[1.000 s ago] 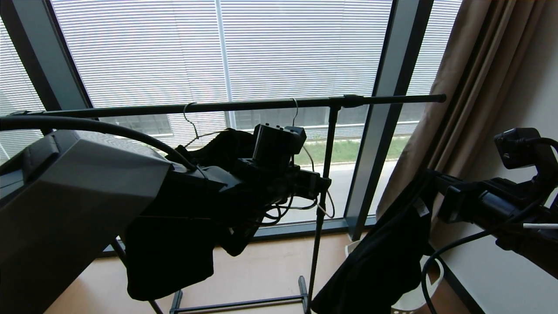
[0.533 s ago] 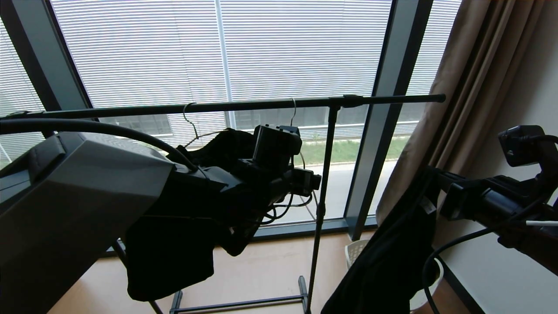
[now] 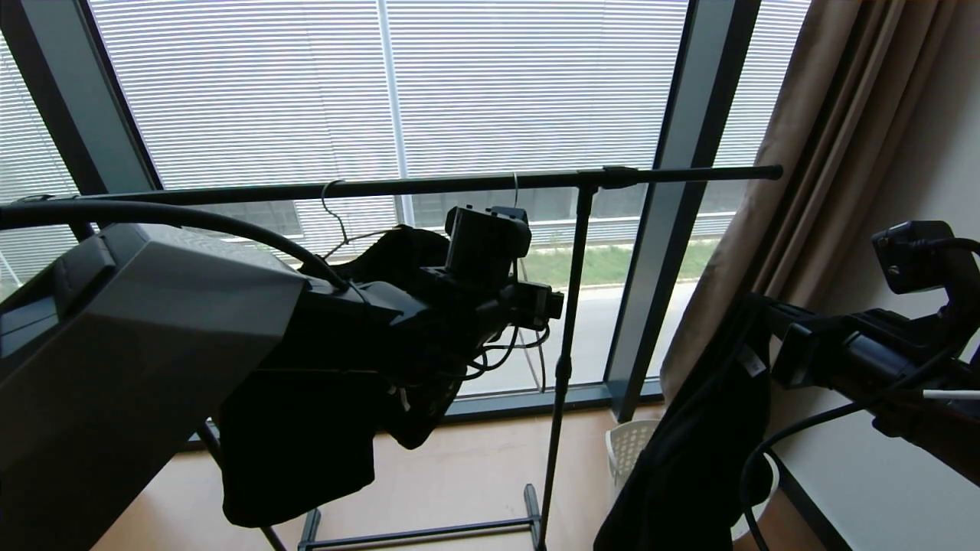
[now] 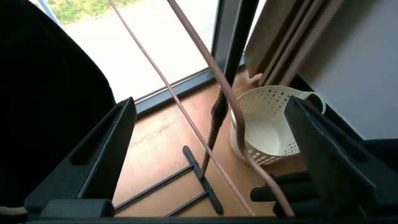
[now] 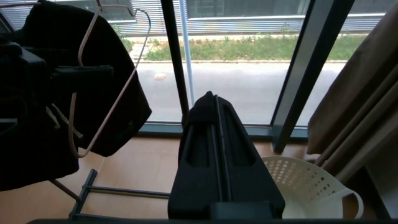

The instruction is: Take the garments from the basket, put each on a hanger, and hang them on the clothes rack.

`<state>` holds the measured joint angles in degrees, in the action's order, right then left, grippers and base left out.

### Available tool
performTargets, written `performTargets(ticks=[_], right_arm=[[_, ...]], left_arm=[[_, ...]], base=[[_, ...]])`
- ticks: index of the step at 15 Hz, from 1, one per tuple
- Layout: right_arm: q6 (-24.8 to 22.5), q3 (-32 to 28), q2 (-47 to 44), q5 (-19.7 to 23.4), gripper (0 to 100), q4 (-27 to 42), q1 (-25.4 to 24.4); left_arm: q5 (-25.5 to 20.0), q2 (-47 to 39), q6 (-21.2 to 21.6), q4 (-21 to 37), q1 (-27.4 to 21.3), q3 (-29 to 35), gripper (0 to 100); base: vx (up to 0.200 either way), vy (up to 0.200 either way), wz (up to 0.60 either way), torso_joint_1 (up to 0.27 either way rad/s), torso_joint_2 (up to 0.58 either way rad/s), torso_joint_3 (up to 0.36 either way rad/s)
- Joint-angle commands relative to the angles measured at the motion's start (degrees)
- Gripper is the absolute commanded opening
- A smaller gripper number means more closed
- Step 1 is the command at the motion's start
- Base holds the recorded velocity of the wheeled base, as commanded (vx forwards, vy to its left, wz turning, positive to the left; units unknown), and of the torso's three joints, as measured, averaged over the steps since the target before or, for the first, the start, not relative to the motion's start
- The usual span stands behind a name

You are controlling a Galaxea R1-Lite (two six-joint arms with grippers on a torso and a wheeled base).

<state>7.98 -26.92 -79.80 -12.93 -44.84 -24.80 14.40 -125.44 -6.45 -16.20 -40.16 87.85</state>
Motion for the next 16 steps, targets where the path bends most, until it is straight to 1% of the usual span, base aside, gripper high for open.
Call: performTargets(ticks=[1, 3, 6, 8, 16], right_arm=[[0.01, 0.02, -0.09, 0.01, 0, -0.08, -0.08], [0.01, 0.11, -0.09, 0.01, 0, -0.08, -0.08], [0.01, 0.11, -0.09, 0.01, 0, -0.08, -0.08], [0.01, 0.11, -0.18, 0.01, 0, -0.08, -0.08], [0.01, 0.20, -0.09, 0.01, 0, -0.08, -0.17]], left_arm=[[1.16, -0.59, 0.21, 0.03, 0.25, 0.31, 100], [2.65, -0.59, 1.88, 0.12, 0.34, 0.31, 100], [4.94, -0.77, 2.41, 1.96, 0.78, 0.31, 100], [5.38, -1.91, 2.41, 1.88, 1.57, 0.48, 100], [6.08, -2.62, 2.58, 1.88, 1.57, 0.57, 100]], base=[[0.000, 0.000, 0.00, 0.000, 0.00, 0.000], [0.000, 0.000, 0.00, 0.000, 0.00, 0.000], [0.000, 0.000, 0.00, 0.000, 0.00, 0.000], [0.000, 0.000, 0.00, 0.000, 0.00, 0.000], [0.000, 0.000, 0.00, 0.000, 0.00, 0.000]])
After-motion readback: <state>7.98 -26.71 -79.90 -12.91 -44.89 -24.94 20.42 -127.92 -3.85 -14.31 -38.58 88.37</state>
